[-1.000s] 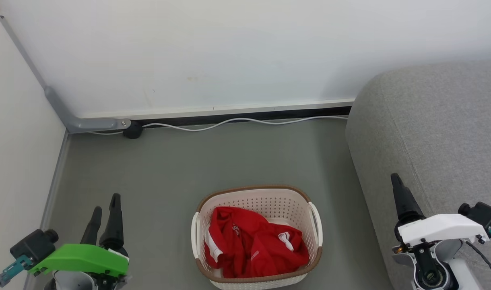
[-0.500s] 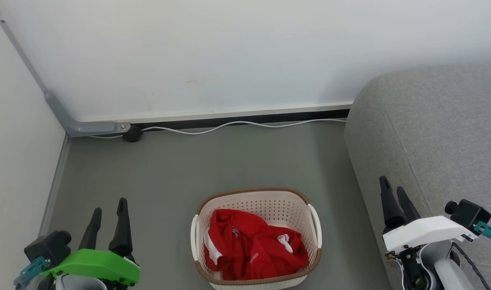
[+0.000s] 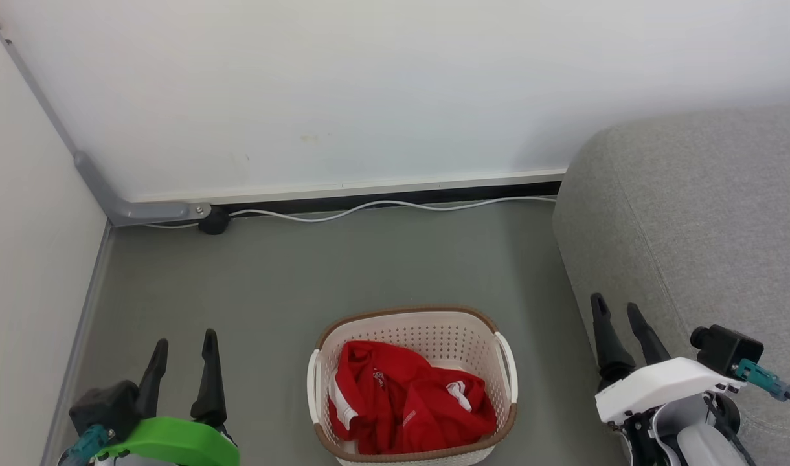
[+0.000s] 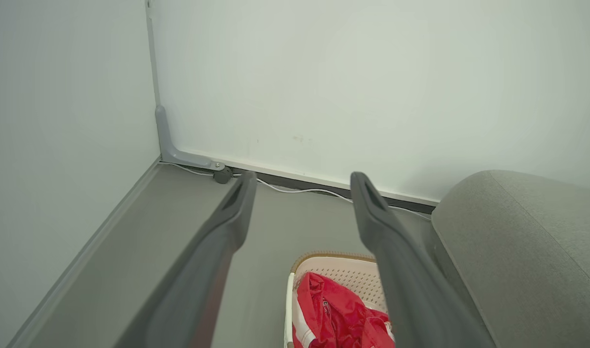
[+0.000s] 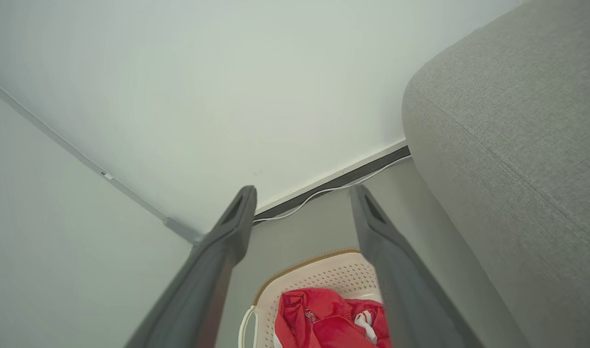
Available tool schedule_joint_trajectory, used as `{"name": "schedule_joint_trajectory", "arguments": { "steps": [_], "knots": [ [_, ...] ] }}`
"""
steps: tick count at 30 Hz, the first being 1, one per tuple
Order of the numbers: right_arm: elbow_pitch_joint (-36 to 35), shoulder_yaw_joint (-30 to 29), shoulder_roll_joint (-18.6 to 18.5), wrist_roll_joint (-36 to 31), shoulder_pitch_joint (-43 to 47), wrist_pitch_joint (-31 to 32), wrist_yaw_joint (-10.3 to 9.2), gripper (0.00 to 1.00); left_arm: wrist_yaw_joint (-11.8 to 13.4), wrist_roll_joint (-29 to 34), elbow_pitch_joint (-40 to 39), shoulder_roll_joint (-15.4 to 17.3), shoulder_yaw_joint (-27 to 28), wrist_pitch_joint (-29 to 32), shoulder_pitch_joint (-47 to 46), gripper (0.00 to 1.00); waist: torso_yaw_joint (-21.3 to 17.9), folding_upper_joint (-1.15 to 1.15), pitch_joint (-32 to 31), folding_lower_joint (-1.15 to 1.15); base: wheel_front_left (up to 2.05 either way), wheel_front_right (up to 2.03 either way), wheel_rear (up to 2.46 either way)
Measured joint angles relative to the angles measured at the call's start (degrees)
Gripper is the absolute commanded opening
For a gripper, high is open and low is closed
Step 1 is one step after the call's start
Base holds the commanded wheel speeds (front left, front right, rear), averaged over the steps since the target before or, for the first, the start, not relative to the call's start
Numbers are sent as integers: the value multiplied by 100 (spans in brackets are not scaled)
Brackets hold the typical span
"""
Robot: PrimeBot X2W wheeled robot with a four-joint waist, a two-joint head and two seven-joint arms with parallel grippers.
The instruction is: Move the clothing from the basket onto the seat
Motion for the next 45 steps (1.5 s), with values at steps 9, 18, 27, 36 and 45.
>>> {"name": "schedule_joint_trajectory", "arguments": {
  "steps": [9, 18, 27, 36, 45],
  "knots": [
    [30, 200, -12, -630, 75, -177, -92, 100, 73, 630, 23, 8, -121, -185, 182, 100, -8, 0, -40, 0, 0, 0, 0],
    [79, 407, -26, -1267, 100, -337, -142, 100, 124, 1196, 94, 13, -181, -354, 275, 100, -17, 0, -66, 0, 0, 0, 0],
    [144, 561, -33, -1811, 107, -502, -149, 100, 179, 1745, 151, 13, -218, -504, 286, 100, -29, 0, -82, 0, 0, 0, 0],
    [222, 561, -33, -1811, 107, -502, -143, 100, 178, 1693, 314, 11, -196, -505, 292, 100, -32, 0, -76, 0, 0, 0, 0],
    [286, 550, -33, -1811, 107, -502, -140, 100, 169, 1692, 390, 9, -168, -505, 292, 100, -30, 0, -69, 0, 0, 0, 0]
  ]
}}
